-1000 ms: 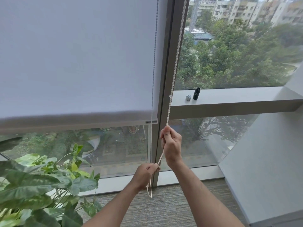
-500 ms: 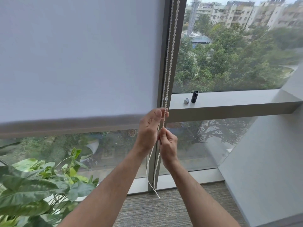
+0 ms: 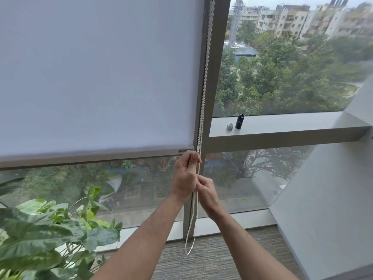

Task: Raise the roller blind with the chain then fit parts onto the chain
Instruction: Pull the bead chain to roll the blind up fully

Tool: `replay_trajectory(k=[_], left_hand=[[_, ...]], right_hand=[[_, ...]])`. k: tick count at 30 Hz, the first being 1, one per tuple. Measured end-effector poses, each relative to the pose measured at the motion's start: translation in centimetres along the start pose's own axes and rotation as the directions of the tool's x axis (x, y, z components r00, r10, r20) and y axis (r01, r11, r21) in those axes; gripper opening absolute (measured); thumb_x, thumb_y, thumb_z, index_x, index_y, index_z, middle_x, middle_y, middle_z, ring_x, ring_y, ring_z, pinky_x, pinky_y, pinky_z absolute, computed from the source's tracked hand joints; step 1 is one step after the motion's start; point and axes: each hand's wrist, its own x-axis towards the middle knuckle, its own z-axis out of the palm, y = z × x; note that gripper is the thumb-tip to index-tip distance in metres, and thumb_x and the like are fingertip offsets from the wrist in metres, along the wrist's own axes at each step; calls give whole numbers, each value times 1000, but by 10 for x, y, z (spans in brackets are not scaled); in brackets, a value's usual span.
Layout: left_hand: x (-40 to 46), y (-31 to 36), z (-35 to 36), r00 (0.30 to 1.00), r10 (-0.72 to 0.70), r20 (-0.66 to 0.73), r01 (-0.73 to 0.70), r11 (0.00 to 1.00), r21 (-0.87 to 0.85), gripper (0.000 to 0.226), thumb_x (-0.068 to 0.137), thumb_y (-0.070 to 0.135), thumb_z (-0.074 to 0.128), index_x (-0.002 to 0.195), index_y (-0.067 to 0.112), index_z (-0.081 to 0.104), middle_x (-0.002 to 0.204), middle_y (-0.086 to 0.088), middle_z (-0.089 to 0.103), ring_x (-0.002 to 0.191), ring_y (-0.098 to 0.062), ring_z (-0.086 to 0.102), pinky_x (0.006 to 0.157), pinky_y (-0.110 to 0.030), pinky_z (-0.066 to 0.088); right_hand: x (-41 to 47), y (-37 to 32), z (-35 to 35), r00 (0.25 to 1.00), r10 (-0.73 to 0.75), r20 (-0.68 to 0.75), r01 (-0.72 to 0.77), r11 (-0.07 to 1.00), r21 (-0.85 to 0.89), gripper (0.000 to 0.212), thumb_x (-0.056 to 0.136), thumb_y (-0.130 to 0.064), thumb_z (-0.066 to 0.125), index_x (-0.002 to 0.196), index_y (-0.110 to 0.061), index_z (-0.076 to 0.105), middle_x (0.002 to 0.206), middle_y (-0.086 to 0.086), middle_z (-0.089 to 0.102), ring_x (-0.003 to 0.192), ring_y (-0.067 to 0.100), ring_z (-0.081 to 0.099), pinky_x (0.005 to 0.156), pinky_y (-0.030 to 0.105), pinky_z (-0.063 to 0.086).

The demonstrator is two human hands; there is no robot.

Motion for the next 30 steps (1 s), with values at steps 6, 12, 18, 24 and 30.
replay_trajectory(k=[6, 12, 18, 24, 30], left_hand=[[-9, -18, -13, 1000, -13, 27, 12, 999, 37, 30, 96, 18, 48, 69, 29, 56, 64, 16, 50, 62, -4, 41, 61, -19, 36], [-24, -34, -8, 996, -52, 70, 45, 994, 100, 31, 94, 16, 46, 68, 32, 52, 62, 12, 43, 59, -7, 37, 58, -22, 33], [-40, -48, -22, 990, -88, 106, 76, 990, 115, 34, 94, 16, 46, 66, 34, 53, 62, 13, 44, 62, -9, 38, 62, -24, 34], [-50, -49, -36, 945, -149, 291, 73, 964, 256, 27, 95, 31, 50, 69, 31, 58, 63, -2, 46, 62, -17, 42, 64, -35, 36], [-48, -40, -60, 932, -232, 278, 130, 931, 342, 40, 95, 41, 37, 117, 28, 67, 129, 0, 65, 120, -8, 56, 107, -31, 41]], right_hand=[[12, -46, -24, 992, 5, -124, -3, 1000, 14, 37, 100, -34, 43, 118, -17, 70, 115, 3, 73, 112, 13, 67, 104, 43, 48], [23, -147, 7, 937, -316, -151, 338, 927, 159, 41, 102, -37, 36, 104, -17, 72, 81, 6, 69, 68, 20, 60, 61, 29, 49], [31, -181, 32, 900, -390, -193, 419, 896, 145, 42, 107, -28, 34, 75, -18, 59, 54, -10, 36, 45, 5, 27, 40, 20, 21], [19, -155, 43, 859, -429, -279, 448, 894, 4, 42, 102, -36, 40, 62, -27, 50, 51, -11, 36, 46, 12, 30, 44, 27, 25], [1, -108, 46, 880, -386, -278, 380, 922, -77, 41, 99, -33, 41, 62, -17, 45, 51, -12, 38, 48, 10, 32, 47, 27, 25]])
